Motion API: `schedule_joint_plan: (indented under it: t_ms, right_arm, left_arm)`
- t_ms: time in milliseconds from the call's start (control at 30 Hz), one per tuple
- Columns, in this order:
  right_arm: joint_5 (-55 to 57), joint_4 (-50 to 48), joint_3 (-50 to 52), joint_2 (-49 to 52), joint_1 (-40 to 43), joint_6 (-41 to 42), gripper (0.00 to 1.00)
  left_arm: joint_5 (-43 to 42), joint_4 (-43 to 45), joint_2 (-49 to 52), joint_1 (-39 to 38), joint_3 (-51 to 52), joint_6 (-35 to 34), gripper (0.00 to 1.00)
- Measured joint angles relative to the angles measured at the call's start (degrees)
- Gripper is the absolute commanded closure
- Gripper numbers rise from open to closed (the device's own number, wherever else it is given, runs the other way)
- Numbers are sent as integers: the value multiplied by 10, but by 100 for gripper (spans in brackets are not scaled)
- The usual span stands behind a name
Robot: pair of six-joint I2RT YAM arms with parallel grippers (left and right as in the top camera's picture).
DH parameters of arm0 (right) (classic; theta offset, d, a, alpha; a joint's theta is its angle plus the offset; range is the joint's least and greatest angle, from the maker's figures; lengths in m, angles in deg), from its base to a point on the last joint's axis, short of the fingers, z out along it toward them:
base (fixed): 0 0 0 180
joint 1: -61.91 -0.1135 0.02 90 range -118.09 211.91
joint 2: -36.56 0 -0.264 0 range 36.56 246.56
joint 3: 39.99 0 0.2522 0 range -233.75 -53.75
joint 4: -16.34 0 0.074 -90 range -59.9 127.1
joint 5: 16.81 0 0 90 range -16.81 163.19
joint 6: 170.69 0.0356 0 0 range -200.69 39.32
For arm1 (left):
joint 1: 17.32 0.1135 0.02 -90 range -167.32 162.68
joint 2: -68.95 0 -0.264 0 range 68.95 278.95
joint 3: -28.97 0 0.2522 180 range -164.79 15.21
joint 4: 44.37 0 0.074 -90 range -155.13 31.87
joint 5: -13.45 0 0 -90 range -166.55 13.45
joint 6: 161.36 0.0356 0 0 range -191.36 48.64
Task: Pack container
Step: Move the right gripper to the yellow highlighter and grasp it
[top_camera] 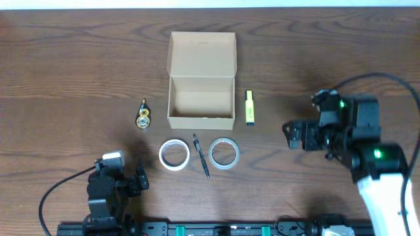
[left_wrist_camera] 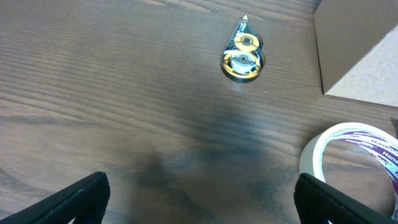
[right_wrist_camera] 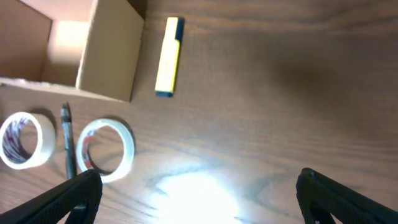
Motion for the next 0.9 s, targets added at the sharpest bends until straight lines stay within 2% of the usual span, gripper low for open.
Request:
schedule_joint_plan:
  t_ms: [133,333,533,900]
  right_arm:
    - [1,19,-78,113,-35,12,1]
    - [48,-10,-96,221,-96,66,1]
    - [140,-54,-97,259,-149,154,1]
    - [195,-134,-98,332,-194,189,1]
  left_arm:
    - [0,0,0,0,0,0,5]
    - [2,0,0,0,0,0,5]
    - [2,0,0,0,0,0,5]
    - [2,0,0,0,0,0,4]
